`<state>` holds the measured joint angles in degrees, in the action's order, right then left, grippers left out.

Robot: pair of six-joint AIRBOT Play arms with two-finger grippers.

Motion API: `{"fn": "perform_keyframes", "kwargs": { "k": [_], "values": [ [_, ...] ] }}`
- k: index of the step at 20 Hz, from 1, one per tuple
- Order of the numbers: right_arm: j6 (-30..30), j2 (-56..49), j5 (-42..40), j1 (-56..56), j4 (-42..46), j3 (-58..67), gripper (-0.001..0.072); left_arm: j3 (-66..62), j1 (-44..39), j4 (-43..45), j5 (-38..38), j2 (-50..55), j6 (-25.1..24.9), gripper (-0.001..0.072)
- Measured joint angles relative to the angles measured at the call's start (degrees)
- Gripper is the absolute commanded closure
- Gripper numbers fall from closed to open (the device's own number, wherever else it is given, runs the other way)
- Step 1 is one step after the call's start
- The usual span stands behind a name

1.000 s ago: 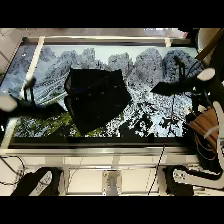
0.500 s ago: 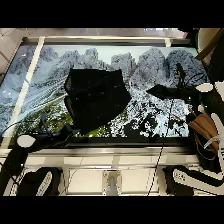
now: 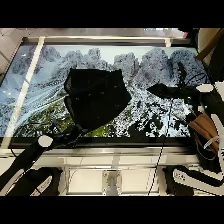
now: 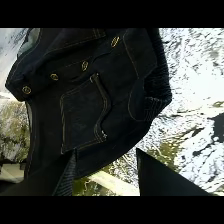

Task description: Fold the clothes and pants, and hang the long-sleeved shirts on hangers.

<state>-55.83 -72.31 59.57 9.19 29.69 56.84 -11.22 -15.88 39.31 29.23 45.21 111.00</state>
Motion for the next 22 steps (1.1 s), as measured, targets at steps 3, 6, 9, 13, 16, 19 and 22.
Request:
{"fn": "perform_keyframes", "kwargs": {
  "k": [3, 6, 9, 13, 16, 19, 22],
  "values": [
    [0.04, 0.0, 0.17, 0.0, 0.44, 0.0, 0.03, 0.02, -1.36, -1.2, -7.87, 1.29, 3.8, 0.0096],
    [0.07, 0.0, 0.26, 0.0, 0.63, 0.0, 0.03, 0.02, -2.54, -2.14, -12.61, 2.95, 5.7, 0.0102],
    [0.07, 0.0, 0.07, 0.0, 0.74, -0.02, 0.03, 0.02, -4.57, -4.72, -15.78, 5.44, 6.69, 0.0423],
    [0.07, 0.0, -0.07, 0.0, 0.85, -0.02, 0.03, 0.07, -7.54, -6.88, -18.84, 7.17, 7.1, 0.0682],
    [0.04, 0.0, -0.09, 0.0, 1.95, -0.13, 0.03, 0.04, -8.55, -7.61, -19.87, 6.97, 7.13, 0.0681],
    [0.02, -0.46, -2.49, -1.64, 2.89, -2.19, 0.0285, 0.04, -8.92, -7.74, -21.09, 5.22, 6.73, 0.0681],
    [-0.59, -3.91, -9.01, -6.64, -0.04, -5.81, 0.0163, 0.04, -9.03, -7.74, -22.86, 2.97, 4.92, 0.0682]
  ]
}}
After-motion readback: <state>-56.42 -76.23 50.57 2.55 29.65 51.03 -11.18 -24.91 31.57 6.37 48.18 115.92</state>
